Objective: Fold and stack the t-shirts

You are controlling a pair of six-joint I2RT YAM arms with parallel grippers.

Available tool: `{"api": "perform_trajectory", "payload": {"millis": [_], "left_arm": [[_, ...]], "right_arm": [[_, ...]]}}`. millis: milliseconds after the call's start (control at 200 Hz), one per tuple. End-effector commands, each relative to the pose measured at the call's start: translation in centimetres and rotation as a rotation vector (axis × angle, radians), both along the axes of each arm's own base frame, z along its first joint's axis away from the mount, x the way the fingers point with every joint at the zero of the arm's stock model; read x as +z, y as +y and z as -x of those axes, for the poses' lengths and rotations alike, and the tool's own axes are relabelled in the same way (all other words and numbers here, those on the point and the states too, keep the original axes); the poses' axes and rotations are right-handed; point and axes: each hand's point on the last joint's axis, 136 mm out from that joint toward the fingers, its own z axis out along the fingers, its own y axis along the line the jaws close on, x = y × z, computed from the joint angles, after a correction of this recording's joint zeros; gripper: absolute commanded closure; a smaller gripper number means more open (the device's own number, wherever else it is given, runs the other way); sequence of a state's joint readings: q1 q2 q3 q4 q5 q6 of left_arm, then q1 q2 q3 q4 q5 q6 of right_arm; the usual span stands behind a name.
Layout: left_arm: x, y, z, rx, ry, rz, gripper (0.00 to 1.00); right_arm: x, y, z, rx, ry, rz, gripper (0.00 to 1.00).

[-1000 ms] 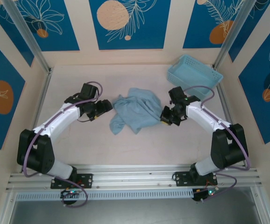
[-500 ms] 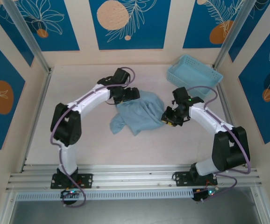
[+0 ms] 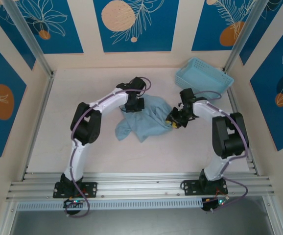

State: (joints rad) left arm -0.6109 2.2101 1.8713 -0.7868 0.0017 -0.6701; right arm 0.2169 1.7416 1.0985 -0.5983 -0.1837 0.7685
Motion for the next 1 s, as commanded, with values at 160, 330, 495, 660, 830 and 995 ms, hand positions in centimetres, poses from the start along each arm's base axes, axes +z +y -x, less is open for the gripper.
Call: {"api": "perform_trajectory", "payload": {"millis": [160, 330, 495, 660, 830, 995], "left_arm": [[14.9, 2.9, 0.1, 0.045, -0.293, 0.093, 1.0], [23.0, 4.9, 0.2, 0.084, -0.48, 0.181, 1.0], [31.1, 6.8, 1.3, 0.111, -0.684, 0.268, 1.0], [38.6, 8.5, 3.5, 0.126, -0.871, 0.374, 1.0], [44.0, 11.0, 6.5, 0.166, -1.001, 0.447, 1.0], [47.4, 14.5, 9.0, 0.23, -1.112, 0.406, 1.0]], "right_arm": [[9.4, -0.5, -5.0, -0.051, -0.282, 0.046, 1.0], [20.8, -2.1, -8.0, -0.085, -0.588, 0.035, 1.0], [31.8, -3.5, -9.4, -0.111, -0.869, 0.007, 1.0], [41.6, -4.5, -8.3, -0.106, -1.126, 0.01, 1.0], [47.6, -4.5, -5.0, -0.085, -1.293, -0.018, 1.0], [49.8, -2.7, -1.8, -0.001, -1.349, -0.139, 1.0]]}}
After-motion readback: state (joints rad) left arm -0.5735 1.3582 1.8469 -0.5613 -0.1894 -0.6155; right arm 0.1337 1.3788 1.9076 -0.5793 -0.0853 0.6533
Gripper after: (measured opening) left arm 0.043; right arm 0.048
